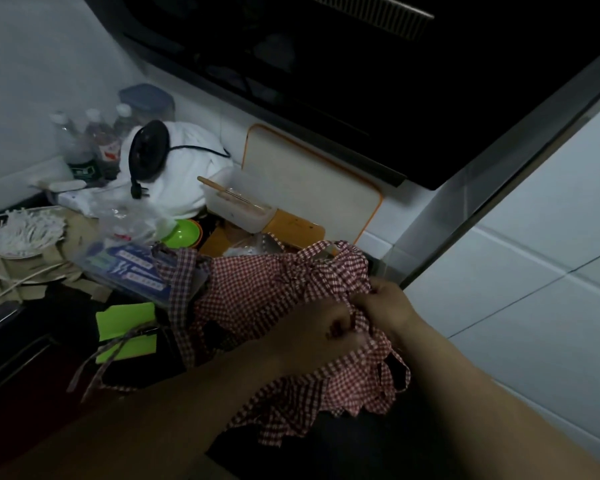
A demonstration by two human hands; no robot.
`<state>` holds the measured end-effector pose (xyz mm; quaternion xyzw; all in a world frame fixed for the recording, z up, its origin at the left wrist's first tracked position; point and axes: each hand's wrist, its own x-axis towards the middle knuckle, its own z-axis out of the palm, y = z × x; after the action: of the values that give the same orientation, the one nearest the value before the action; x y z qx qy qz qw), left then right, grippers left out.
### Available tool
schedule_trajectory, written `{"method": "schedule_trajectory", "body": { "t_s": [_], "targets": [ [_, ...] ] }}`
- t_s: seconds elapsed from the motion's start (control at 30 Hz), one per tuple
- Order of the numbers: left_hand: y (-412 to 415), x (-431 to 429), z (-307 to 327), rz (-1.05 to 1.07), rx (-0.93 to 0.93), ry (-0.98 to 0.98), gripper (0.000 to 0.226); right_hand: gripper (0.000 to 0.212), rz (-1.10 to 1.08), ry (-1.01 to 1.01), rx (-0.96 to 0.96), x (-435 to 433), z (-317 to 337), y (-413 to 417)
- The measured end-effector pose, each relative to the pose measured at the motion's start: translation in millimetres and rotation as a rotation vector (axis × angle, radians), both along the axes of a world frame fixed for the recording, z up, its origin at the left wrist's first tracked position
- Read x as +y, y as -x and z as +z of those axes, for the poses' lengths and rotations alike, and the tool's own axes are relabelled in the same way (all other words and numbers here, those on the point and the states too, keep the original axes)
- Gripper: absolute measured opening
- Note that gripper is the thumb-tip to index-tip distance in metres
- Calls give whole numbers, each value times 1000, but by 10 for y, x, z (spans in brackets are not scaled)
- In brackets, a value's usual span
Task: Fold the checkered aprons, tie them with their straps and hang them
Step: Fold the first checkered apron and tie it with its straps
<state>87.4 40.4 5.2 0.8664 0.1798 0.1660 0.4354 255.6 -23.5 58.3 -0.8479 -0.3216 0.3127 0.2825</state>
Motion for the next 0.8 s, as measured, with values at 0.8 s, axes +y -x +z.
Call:
{"method": "schedule_trajectory", "body": {
  "t_s": [0.8],
  "targets": [
    [1053, -54, -564, 41, 150, 404, 81, 41, 778, -137, -714, -169, -46, 708]
  ]
}}
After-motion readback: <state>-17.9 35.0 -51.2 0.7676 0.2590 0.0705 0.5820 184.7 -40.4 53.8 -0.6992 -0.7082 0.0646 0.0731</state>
